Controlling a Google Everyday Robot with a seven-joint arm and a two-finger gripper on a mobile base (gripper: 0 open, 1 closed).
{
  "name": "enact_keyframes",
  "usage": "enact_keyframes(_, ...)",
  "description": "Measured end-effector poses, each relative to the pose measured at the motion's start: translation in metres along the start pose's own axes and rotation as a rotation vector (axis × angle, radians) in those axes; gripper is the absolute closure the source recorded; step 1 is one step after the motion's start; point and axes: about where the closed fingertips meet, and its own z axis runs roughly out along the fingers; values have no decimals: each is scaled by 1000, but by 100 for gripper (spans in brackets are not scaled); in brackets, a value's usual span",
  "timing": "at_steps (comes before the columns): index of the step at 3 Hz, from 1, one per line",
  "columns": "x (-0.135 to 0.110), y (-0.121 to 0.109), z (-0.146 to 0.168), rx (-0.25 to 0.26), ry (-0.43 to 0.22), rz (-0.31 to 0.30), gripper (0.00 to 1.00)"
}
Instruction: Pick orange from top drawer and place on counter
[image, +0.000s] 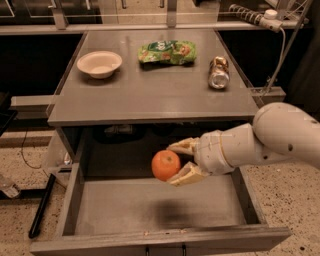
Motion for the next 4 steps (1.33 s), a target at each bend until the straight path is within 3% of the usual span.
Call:
enact_keyframes(2,-87,-72,-79,128,126,-113,100)
enact_keyframes(3,-106,-124,-89,141,162,-121,100)
enact_keyframes(4,-109,-174,-84,142,174,-105,100)
